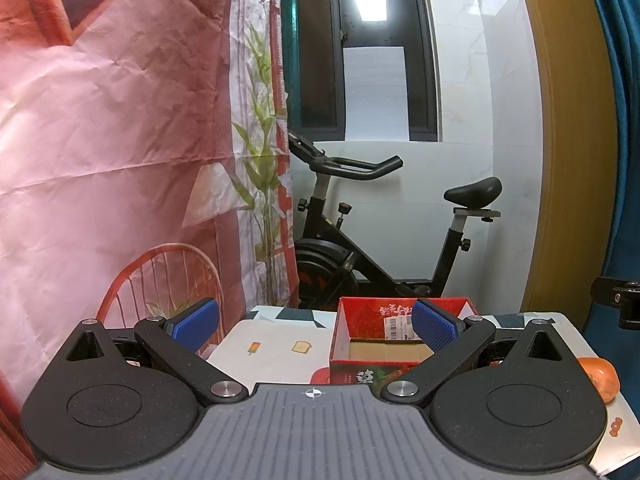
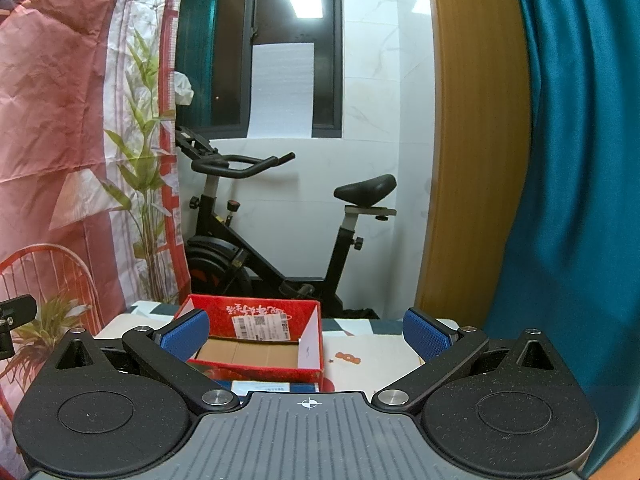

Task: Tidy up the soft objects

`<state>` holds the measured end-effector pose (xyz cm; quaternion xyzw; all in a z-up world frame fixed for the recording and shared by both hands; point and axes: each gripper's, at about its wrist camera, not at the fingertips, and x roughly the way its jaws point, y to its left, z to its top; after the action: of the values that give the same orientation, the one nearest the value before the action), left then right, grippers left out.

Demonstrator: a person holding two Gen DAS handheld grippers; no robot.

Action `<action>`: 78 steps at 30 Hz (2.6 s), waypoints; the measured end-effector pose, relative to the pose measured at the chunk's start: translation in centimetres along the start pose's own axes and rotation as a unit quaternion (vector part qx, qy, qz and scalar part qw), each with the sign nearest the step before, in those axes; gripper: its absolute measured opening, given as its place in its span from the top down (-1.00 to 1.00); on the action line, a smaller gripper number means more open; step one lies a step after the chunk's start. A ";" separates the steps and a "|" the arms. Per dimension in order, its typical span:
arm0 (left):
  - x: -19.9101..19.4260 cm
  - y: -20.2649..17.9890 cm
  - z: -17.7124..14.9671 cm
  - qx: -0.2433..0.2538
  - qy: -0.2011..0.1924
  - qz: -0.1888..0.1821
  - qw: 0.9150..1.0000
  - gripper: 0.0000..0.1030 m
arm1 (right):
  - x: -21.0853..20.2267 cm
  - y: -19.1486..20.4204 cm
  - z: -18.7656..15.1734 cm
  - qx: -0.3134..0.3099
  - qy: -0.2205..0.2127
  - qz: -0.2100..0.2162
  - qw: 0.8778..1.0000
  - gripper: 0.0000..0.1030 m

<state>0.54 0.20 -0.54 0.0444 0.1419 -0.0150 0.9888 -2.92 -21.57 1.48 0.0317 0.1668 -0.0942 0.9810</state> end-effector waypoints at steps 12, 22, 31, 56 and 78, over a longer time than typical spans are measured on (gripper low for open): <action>0.2 0.0 0.0 0.000 0.005 -0.005 1.000 -1.00 | 0.1 0.1 0.0 0.002 0.003 0.002 1.000 -0.99; 1.8 0.4 -0.6 -0.007 0.016 -0.003 1.000 -1.00 | 1.8 0.1 -1.3 0.017 0.008 0.021 1.000 -0.99; 8.0 2.8 -2.7 -0.033 0.044 0.043 0.998 -1.00 | 7.8 -1.5 -4.5 0.084 0.012 0.089 0.992 -0.99; 16.4 2.9 -13.9 -0.021 0.156 -0.067 0.985 -1.00 | 17.2 0.3 -16.4 0.041 0.142 0.070 0.986 -0.99; 19.8 3.1 -18.0 -0.047 0.234 -0.084 0.967 -1.00 | 19.5 2.3 -19.8 -0.024 0.156 0.152 0.976 -0.33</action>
<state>14.60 4.63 -23.05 -0.0121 0.3731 -0.0800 0.9242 9.24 -20.82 -23.58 0.0475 0.3136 0.0659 0.9461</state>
